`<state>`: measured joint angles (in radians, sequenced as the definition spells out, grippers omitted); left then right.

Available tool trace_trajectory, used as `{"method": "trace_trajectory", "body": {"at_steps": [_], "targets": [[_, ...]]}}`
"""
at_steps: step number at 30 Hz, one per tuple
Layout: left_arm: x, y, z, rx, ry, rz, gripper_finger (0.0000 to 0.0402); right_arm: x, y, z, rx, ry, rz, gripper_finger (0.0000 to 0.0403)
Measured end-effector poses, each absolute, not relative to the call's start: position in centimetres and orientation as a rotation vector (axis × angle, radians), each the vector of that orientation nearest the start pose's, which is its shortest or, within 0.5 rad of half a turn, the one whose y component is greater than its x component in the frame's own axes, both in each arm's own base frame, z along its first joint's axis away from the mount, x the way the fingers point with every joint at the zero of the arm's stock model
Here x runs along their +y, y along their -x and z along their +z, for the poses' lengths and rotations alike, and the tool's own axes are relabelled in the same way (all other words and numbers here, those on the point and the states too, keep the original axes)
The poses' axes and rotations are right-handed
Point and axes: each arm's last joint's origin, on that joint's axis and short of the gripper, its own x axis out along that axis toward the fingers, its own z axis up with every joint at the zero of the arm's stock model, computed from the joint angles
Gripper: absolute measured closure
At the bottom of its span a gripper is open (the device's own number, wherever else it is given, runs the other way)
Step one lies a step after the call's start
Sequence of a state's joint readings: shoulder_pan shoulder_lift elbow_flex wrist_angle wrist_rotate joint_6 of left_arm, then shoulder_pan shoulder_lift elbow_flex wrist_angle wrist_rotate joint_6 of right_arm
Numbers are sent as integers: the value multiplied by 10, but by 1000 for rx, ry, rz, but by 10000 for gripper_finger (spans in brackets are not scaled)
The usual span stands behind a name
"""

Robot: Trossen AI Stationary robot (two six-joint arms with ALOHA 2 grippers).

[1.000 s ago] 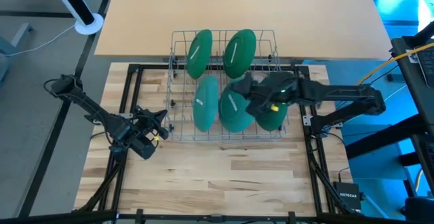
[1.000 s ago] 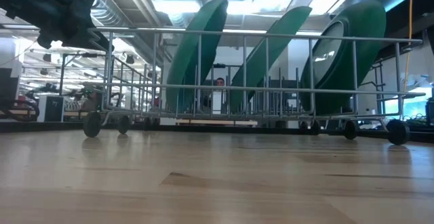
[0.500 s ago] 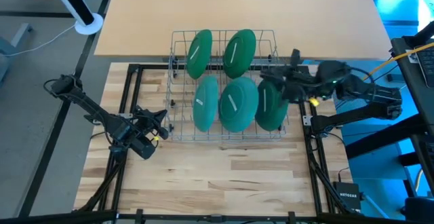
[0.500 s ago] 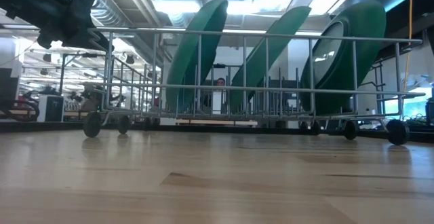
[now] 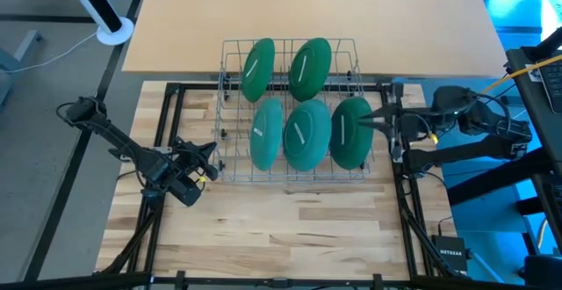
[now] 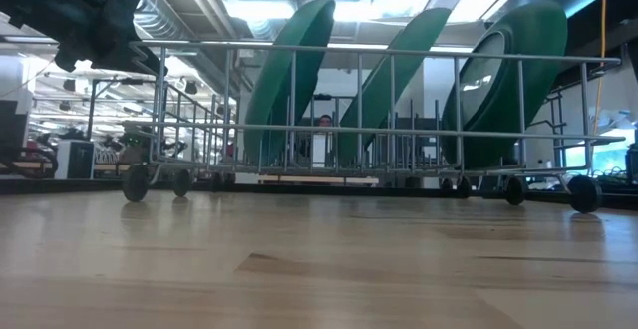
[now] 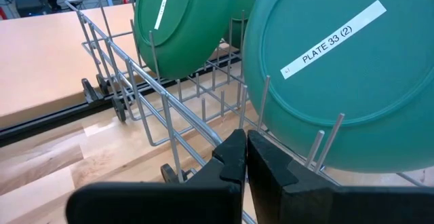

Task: Sort dishes
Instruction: Return to Home Position

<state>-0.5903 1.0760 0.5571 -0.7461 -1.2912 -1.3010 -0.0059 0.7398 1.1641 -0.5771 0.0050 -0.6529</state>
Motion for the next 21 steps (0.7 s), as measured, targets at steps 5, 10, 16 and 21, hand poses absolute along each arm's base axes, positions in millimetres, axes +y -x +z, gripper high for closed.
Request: {"method": "trace_trajectory", "body": {"at_steps": [5, 10, 16, 21], "targets": [[-66, -148, 194, 226, 163, 895, 398, -2, -110, 414, 158, 656, 0, 340], [-66, -149, 194, 223, 169, 896, 398, -2, -113, 397, 198, 657, 12, 340], [-70, -152, 200, 150, 219, 888, 398, -2, -113, 372, 191, 583, 2, 340], [-75, -156, 226, 167, 143, 849, 398, -3, -102, 364, 140, 576, -36, 340]]}}
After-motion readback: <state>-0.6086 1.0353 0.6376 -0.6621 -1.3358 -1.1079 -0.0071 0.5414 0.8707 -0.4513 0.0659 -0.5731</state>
